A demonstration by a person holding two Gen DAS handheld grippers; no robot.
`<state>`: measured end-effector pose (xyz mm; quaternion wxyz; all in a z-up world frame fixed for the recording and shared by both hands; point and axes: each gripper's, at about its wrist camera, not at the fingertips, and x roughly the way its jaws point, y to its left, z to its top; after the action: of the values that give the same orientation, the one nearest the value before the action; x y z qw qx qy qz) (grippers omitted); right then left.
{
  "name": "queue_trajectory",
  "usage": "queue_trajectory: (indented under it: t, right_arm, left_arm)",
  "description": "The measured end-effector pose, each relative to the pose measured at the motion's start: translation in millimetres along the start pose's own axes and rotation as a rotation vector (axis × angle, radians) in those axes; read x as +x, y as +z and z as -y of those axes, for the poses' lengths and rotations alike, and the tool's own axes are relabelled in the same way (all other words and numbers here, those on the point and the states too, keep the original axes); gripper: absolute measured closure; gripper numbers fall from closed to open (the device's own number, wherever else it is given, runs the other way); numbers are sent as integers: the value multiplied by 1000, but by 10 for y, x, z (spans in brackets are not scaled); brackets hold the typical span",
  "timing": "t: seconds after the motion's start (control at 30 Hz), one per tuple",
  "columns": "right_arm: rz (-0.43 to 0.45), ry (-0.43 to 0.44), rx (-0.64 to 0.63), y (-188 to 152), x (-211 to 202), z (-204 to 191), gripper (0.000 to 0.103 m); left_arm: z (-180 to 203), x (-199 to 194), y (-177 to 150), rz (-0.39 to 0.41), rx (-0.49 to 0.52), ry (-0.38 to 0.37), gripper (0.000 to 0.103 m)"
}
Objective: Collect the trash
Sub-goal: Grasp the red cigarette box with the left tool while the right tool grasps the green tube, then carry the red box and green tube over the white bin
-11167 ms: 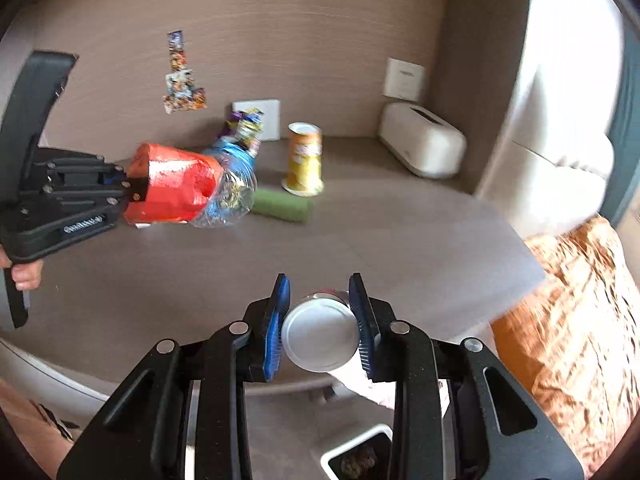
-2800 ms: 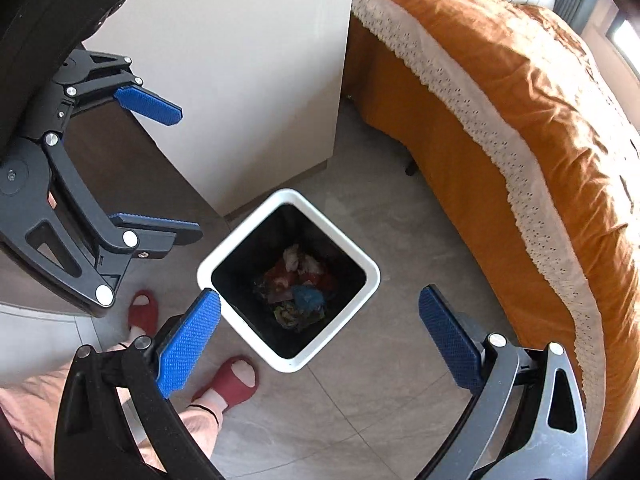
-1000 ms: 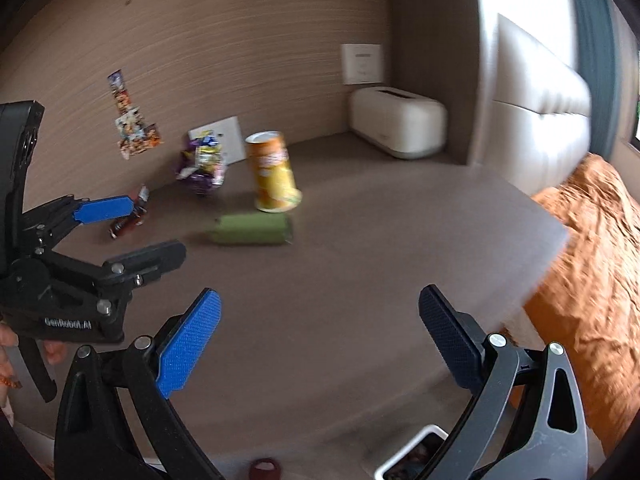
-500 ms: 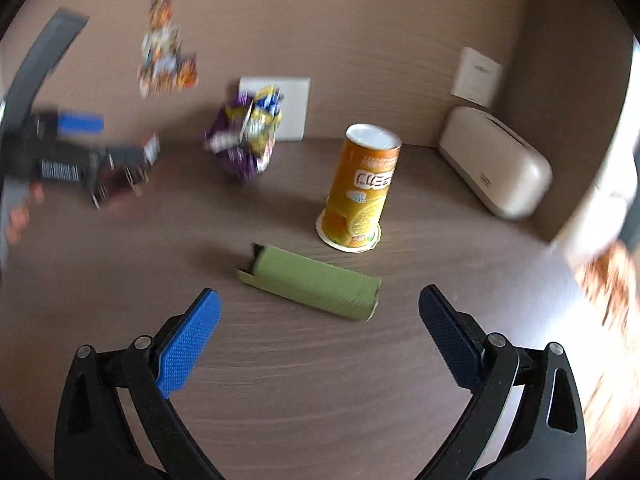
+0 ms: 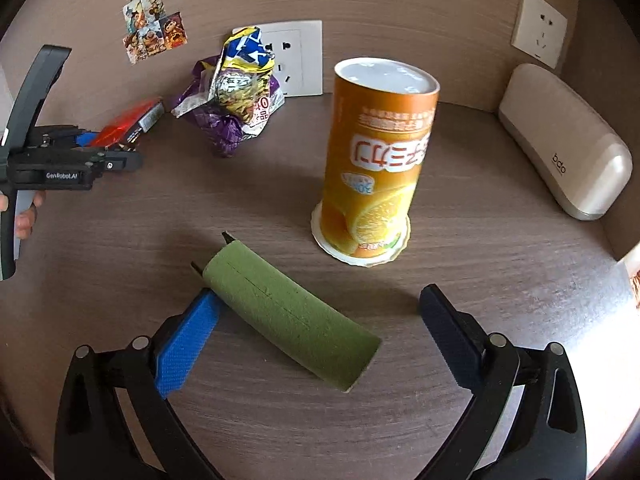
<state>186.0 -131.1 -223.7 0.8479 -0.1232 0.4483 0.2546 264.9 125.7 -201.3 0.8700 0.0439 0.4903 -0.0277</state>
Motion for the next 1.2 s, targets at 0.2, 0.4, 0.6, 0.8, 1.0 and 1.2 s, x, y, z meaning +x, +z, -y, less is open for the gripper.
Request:
queue_trajectory:
  t: [0.2,0.4,0.6,0.8,1.0,1.2]
  right_arm:
    - [-32,2,-1,-6,-10,-32,4]
    - [-29,35,-51,-20,-171,-254,49]
    - [-32,61,-55,-141,-315,-504,75]
    - [51,87,40,-196,-549,-643,76]
    - [159,77,102,-356,-1031,-646,76]
    - [213,4,186,-691,-1560,-471,76]
  left_arm:
    - [-38,-20,-49,7,-27,-10,40]
    - [-50,-122,-273,19,-16,-14,46]
    - [28,-305,-355,60,21,-25,47]
    - [90,-553,-456,96,32,-54,47]
    - [320,-956,-625,130,87,-89,47]
    - [879,-1242,-749,137,184,-161,47]
